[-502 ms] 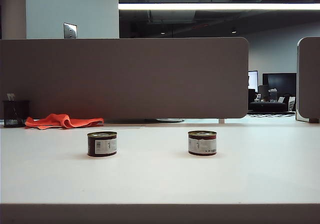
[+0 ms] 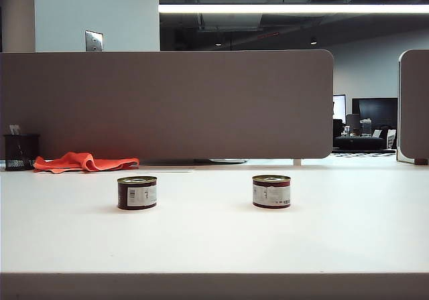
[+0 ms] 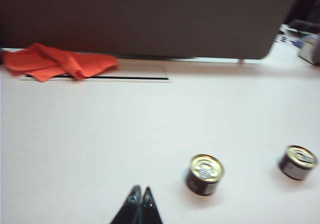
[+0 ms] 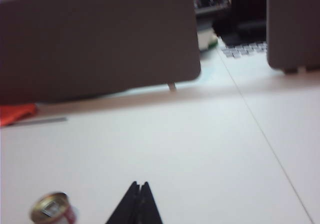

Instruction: Stack a can of tomatoes on the right onto the can of tomatoes on the left.

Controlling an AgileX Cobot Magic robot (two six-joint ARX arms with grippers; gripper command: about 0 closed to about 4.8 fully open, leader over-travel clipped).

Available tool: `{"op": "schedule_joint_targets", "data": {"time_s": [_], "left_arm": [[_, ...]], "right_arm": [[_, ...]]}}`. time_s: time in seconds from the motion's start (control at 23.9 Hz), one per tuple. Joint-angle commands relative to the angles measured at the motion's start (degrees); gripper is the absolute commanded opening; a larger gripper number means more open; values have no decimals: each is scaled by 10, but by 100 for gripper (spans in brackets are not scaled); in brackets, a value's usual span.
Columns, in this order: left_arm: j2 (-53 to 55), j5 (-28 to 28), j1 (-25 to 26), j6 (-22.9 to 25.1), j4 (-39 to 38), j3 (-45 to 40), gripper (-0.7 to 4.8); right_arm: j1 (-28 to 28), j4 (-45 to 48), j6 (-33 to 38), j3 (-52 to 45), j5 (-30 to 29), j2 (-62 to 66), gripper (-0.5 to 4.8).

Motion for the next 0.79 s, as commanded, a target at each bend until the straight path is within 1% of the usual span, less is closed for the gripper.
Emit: {"op": "schedule_joint_targets", "data": {"time_s": [0.04,0.13,0.17,0.21,0.25,0.33,0.42,0.46,0.5,0.54,0.63,0.67,0.71,0.75,0.79], "left_arm": [[75,64,-1,31,-20,68,-6],[118,83,-1,64,-48,109,-6],[154,89,-9,90,-69,147,-6],[172,90,-15,101,-76,167,-6],[196,90,-24,123,-91,197,-6],[222,90,-40,149,-116,238,-6],[238,87,-60,152,-133,260,-6],[242,71,-77,152,-140,267,-6],[244,29,-105,153,-145,272,-6],[244,0,-131,156,-147,272,-6],[247,-5,-150,171,-158,272,-6],[253,-22,-163,179,-167,273,-6],[257,-32,-167,181,-168,273,-6],[266,-50,-172,181,-158,273,-6],[272,-54,-172,179,-141,273,-6]], "right_arm": [[0,-49,2,54,-38,7,-3],[0,-78,2,84,-44,16,-3],[0,-112,-5,122,-45,37,-3],[0,-122,-11,137,-45,48,-3],[0,-145,-30,170,-52,79,-3],[2,-171,-56,214,-72,132,-3],[14,-177,-65,241,-72,175,-3],[20,-178,-65,250,-73,191,-3],[31,-191,-65,266,-72,223,-3],[37,-209,-65,280,-70,251,-3],[51,-224,-65,296,-68,282,-3],[73,-229,-65,309,-68,309,-3],[79,-231,-66,313,-68,317,-3],[103,-237,-69,327,-67,346,-3],[119,-241,-76,336,-65,368,-3]]}}
